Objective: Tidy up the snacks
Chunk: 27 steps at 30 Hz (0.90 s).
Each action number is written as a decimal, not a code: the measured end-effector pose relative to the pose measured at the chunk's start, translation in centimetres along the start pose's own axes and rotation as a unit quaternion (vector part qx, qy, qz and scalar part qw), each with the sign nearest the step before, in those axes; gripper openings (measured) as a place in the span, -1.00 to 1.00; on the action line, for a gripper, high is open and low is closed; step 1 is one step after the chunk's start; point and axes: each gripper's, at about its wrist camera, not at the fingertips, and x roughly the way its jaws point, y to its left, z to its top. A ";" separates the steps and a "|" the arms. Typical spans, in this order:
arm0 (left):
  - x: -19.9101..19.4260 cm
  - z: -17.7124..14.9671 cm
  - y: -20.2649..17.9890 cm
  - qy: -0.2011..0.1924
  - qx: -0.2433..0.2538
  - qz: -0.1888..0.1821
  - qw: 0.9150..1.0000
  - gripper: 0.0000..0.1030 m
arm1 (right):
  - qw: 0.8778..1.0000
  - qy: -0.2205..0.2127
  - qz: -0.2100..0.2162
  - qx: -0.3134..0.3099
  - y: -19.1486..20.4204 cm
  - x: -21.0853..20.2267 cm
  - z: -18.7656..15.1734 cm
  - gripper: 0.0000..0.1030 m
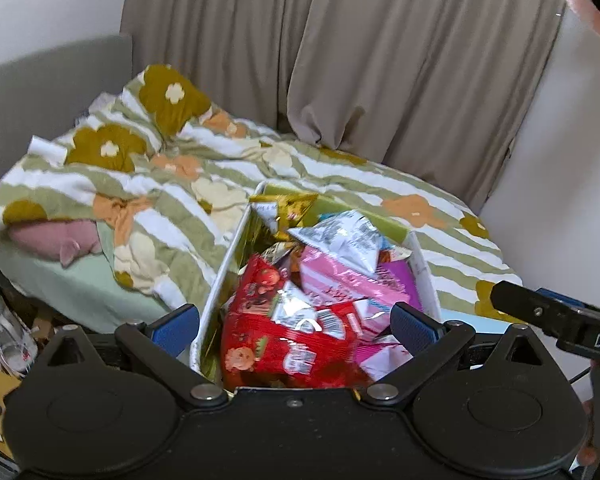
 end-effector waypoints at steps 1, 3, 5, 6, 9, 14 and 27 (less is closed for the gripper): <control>-0.6 -0.1 -0.6 -0.007 0.006 0.001 1.000 1.00 | 1.000 -0.004 -0.002 0.000 -0.2 -0.6 0.1 1.00; -2.1 -0.3 -2.1 -0.024 0.022 0.005 0.999 1.00 | 1.000 -0.011 -0.009 0.002 -0.7 -2.1 0.3 1.00; -3.4 -0.6 -3.6 -0.039 0.040 0.013 0.998 1.00 | 1.000 -0.017 -0.023 0.007 -1.3 -3.9 0.4 1.00; -4.0 -0.9 -4.3 -0.046 0.049 0.018 0.998 1.00 | 0.999 -0.019 -0.030 0.009 -1.7 -4.7 0.4 1.00; -5.9 -2.0 -6.6 -0.069 0.080 0.036 0.994 1.00 | 0.997 -0.022 -0.069 0.005 -2.5 -7.7 0.0 1.00; -7.8 -4.4 -9.4 -0.089 0.120 0.052 0.987 1.00 | 0.993 -0.016 -0.120 -0.004 -3.6 -11.5 -1.6 1.00; -8.2 -9.2 -11.6 -0.044 0.145 0.052 0.987 1.00 | 0.984 0.027 -0.175 0.026 -5.5 -15.3 -7.6 1.00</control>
